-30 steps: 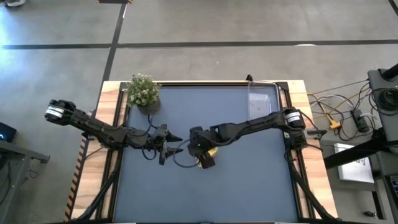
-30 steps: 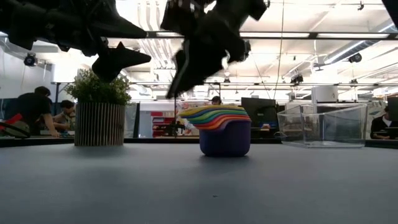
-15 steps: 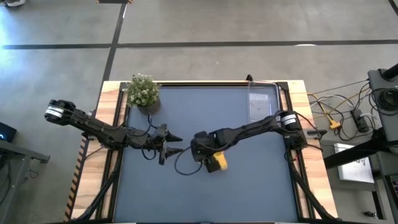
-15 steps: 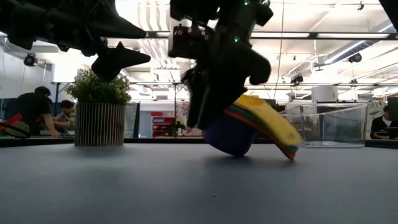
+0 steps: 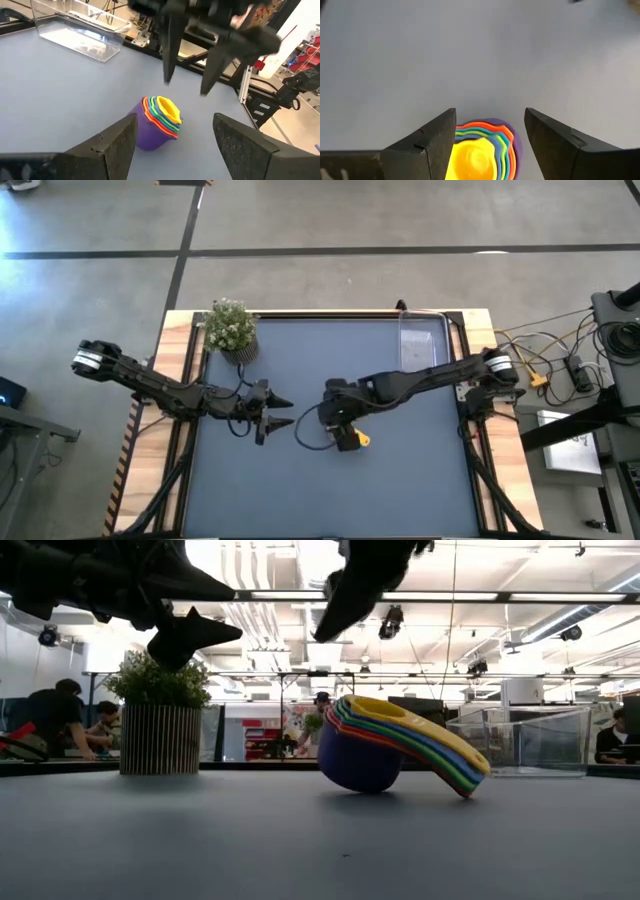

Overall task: Nest measuring cups in basket
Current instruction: Put the stacked measuring cups into the transparent bin

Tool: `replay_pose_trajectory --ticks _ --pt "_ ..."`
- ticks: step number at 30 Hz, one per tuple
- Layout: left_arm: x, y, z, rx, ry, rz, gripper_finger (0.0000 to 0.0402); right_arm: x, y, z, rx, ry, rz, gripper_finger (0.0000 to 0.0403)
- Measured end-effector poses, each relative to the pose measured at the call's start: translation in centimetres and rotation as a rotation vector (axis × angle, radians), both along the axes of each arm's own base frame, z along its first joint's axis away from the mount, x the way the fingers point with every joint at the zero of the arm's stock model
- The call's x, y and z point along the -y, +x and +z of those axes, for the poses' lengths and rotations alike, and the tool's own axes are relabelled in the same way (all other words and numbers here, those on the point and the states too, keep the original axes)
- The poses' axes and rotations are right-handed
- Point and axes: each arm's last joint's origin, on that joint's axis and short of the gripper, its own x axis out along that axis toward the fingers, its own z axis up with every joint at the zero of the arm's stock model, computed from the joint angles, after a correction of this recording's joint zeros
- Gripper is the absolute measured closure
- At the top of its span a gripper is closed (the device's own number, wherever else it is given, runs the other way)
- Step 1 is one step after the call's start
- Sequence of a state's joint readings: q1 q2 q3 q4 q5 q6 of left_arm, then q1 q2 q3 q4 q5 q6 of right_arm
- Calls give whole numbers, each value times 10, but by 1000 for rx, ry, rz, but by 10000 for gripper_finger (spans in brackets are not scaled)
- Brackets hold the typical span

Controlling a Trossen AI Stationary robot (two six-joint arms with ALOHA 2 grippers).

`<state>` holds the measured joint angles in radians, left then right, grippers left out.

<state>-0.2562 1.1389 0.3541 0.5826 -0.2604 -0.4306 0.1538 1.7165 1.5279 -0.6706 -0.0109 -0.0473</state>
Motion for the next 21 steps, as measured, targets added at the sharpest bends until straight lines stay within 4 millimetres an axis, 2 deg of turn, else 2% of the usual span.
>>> replay_pose_trajectory --ticks 3,10,15,21 --pt "0 0 0 -3 0 0 160 -4 -15 4 13 7 -113 177" --pt "0 0 -1 -3 0 -1 160 -19 -60 -12 14 -22 -326 177" --pt "0 0 0 -1 0 -1 160 -30 -86 -36 90 45 -493 177" --pt "0 0 -1 -2 -1 -1 160 -32 -102 -68 108 139 -602 165"
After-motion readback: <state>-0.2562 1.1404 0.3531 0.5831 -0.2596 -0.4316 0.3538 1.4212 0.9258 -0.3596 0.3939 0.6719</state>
